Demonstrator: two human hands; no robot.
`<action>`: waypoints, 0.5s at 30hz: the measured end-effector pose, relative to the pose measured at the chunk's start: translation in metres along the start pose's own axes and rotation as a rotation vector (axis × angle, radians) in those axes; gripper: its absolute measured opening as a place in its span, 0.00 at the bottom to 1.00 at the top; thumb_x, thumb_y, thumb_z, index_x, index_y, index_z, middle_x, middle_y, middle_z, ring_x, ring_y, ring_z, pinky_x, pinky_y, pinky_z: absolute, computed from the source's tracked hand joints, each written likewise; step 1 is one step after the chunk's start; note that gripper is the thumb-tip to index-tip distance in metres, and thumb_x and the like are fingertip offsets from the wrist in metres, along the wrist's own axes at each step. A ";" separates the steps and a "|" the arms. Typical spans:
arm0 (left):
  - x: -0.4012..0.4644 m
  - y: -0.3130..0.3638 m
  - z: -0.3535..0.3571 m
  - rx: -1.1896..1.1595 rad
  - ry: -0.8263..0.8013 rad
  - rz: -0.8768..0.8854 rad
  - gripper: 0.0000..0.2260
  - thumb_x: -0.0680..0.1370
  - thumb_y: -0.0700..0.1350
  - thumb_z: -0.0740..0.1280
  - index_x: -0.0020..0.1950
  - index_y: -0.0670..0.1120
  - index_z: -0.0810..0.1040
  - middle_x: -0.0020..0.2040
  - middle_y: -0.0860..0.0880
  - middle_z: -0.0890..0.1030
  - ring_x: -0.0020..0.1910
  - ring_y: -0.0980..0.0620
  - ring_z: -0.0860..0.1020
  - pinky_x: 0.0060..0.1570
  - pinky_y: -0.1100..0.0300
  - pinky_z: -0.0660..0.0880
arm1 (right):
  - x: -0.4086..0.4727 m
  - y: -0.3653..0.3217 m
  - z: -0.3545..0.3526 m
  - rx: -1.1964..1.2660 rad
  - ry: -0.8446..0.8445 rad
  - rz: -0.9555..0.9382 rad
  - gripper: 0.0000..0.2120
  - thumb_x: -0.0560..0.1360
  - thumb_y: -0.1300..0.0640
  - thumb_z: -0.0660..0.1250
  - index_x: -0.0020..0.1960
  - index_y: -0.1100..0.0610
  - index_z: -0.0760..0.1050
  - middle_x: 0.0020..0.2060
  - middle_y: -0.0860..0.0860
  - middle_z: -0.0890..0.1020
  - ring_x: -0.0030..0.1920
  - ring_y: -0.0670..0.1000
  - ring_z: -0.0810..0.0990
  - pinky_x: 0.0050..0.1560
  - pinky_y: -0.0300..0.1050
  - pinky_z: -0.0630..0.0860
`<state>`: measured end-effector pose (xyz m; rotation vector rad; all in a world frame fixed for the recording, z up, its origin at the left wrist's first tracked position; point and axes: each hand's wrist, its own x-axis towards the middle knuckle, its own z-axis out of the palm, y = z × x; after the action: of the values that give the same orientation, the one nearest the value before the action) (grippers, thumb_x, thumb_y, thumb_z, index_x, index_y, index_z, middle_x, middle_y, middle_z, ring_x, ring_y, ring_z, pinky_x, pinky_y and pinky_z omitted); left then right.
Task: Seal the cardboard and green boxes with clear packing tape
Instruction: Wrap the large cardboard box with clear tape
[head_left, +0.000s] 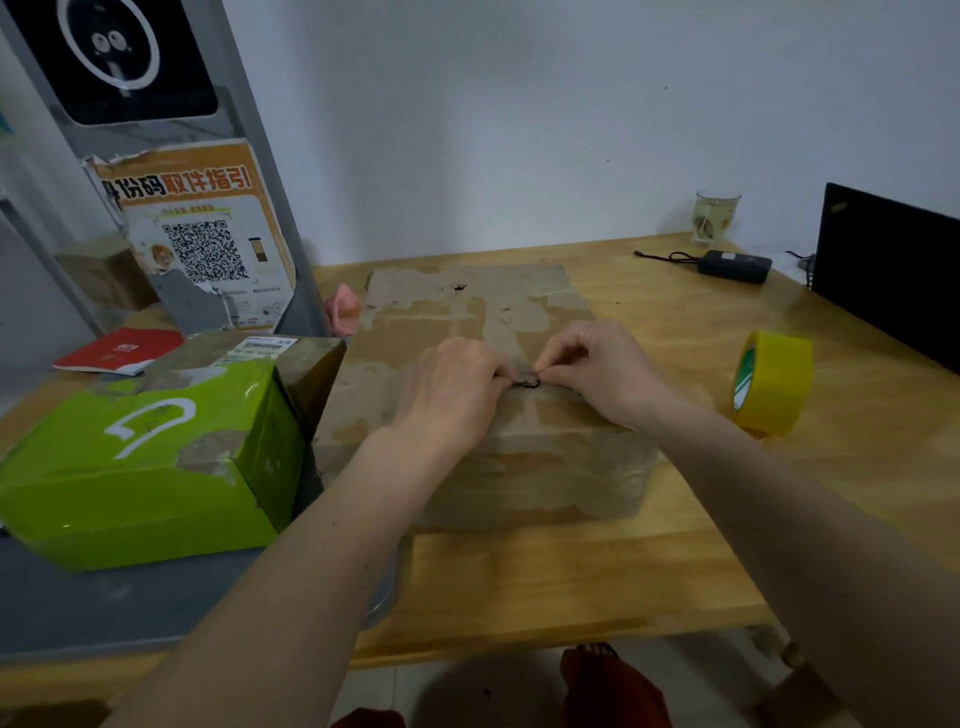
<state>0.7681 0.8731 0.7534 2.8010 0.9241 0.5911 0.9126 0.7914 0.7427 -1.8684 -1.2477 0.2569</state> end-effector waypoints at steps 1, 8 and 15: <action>0.000 -0.001 0.000 0.000 0.002 0.005 0.09 0.81 0.49 0.64 0.54 0.55 0.83 0.55 0.49 0.82 0.54 0.46 0.78 0.53 0.52 0.75 | 0.000 0.001 0.001 -0.008 0.004 0.001 0.09 0.72 0.64 0.72 0.38 0.51 0.80 0.38 0.42 0.79 0.42 0.41 0.76 0.43 0.28 0.70; -0.009 -0.013 0.007 0.003 0.006 0.124 0.11 0.82 0.50 0.61 0.56 0.52 0.82 0.51 0.54 0.80 0.52 0.52 0.73 0.52 0.50 0.75 | -0.001 0.004 0.004 -0.070 0.070 0.038 0.16 0.78 0.68 0.58 0.49 0.53 0.81 0.48 0.44 0.78 0.53 0.42 0.73 0.54 0.33 0.67; -0.008 -0.005 0.008 0.095 -0.106 0.147 0.21 0.81 0.62 0.54 0.69 0.54 0.71 0.55 0.54 0.73 0.55 0.54 0.67 0.56 0.52 0.73 | 0.000 0.005 0.005 -0.027 0.118 0.054 0.18 0.78 0.69 0.57 0.47 0.53 0.81 0.45 0.45 0.80 0.52 0.44 0.76 0.55 0.37 0.71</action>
<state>0.7624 0.8721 0.7422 2.9715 0.7509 0.4207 0.9132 0.7932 0.7361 -1.9139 -1.1275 0.1564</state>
